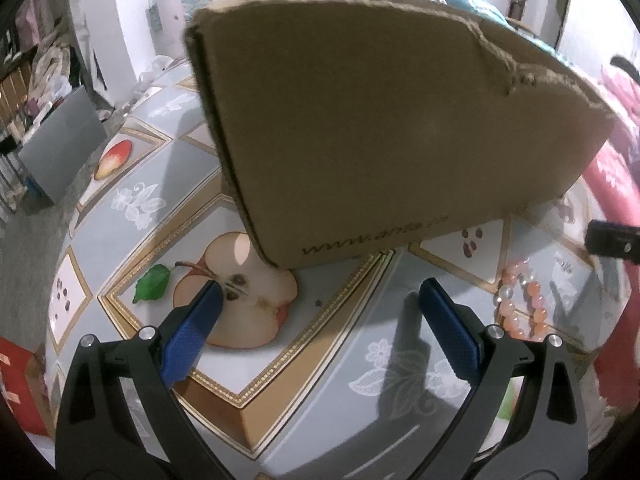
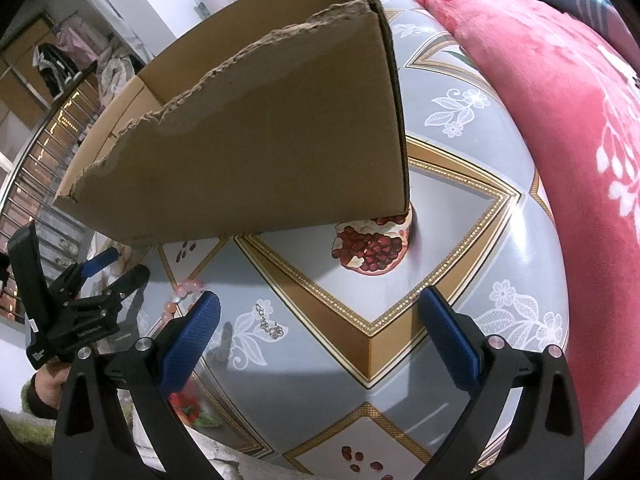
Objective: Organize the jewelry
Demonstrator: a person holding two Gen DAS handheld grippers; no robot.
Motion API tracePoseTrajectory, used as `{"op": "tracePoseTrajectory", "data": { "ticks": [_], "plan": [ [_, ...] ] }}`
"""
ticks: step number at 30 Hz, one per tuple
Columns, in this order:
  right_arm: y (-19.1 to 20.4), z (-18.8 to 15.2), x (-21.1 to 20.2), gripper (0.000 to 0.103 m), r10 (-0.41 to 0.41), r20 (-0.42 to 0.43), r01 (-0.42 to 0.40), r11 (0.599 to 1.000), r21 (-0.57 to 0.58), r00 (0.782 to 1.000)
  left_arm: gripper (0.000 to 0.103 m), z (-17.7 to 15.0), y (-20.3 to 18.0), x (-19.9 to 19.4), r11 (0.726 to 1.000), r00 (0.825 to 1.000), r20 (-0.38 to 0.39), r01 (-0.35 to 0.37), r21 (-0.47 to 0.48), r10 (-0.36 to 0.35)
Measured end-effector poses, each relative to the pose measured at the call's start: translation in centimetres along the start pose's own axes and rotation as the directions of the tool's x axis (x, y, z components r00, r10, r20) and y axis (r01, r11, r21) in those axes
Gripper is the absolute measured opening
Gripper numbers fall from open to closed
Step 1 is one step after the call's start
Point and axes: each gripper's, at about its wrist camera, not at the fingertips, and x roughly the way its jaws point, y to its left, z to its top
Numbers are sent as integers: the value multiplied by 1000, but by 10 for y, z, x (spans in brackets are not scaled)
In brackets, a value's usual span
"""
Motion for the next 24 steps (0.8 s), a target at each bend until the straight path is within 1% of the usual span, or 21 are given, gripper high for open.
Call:
{"op": "tracePoseTrajectory", "data": {
  "ticks": [3, 6, 8, 10, 11, 13, 14, 15, 16, 18, 20, 21, 22, 23, 24],
  "plan": [
    [1, -1, 0, 97, 1, -2, -1, 1000, -5, 1000, 95, -2, 3, -12, 999, 998, 48, 30, -17, -29],
    [0, -2, 0, 97, 3, -3, -4, 1000, -6, 1000, 95, -1, -3, -28, 999, 993, 102, 50, 23, -52],
    [0, -2, 0, 97, 7, -1, -7, 1000, -9, 1000, 95, -2, -12, -40, 994, 987, 128, 89, 71, -98],
    [0, -4, -1, 97, 10, 1, -10, 1000, -13, 1000, 94, -5, -25, -54, 981, 976, 155, 131, 143, -153],
    [-1, -4, -2, 97, 13, 1, -13, 1000, -13, 1000, 93, -8, -35, -60, 970, 970, 160, 153, 190, -184],
    [-2, -4, -2, 97, 16, -1, -16, 1000, -12, 1000, 88, -12, -52, -64, 952, 966, 151, 165, 259, -209],
    [-2, -4, -2, 97, 16, -1, -16, 1000, -12, 1000, 81, -16, -62, -63, 940, 966, 137, 169, 298, -217],
    [-2, -4, -3, 97, 18, -2, -18, 1000, -12, 1000, 76, -18, -71, -61, 929, 968, 120, 173, 327, -222],
    [-3, -5, -3, 97, 19, -1, -19, 1000, -12, 1000, 75, -23, -77, -60, 923, 968, 108, 178, 341, -226],
    [-3, -4, -4, 97, 23, 3, -23, 1000, -11, 1000, 64, -26, -86, -56, 908, 965, 80, 204, 365, -249],
    [-4, -4, -5, 97, 33, 4, -33, 999, -2, 999, 60, -29, -94, -55, 892, 958, 58, 237, 386, -279],
    [-7, -4, -6, 97, 49, 5, -49, 999, 9, 999, 56, -29, -97, -55, 882, 954, 48, 254, 396, -297],
    [-10, -5, -8, 97, 67, 8, -67, 997, 24, 998, 55, -29, -99, -54, 876, 951, 41, 265, 403, -307],
    [-13, -5, -9, 96, 82, 13, -83, 996, 36, 997, 53, -30, -102, -54, 868, 948, 32, 276, 413, -316],
    [-16, -6, -11, 90, 103, 19, -104, 993, 49, 995, 51, -32, -108, -52, 861, 947, 20, 283, 422, -321]
  ]
}}
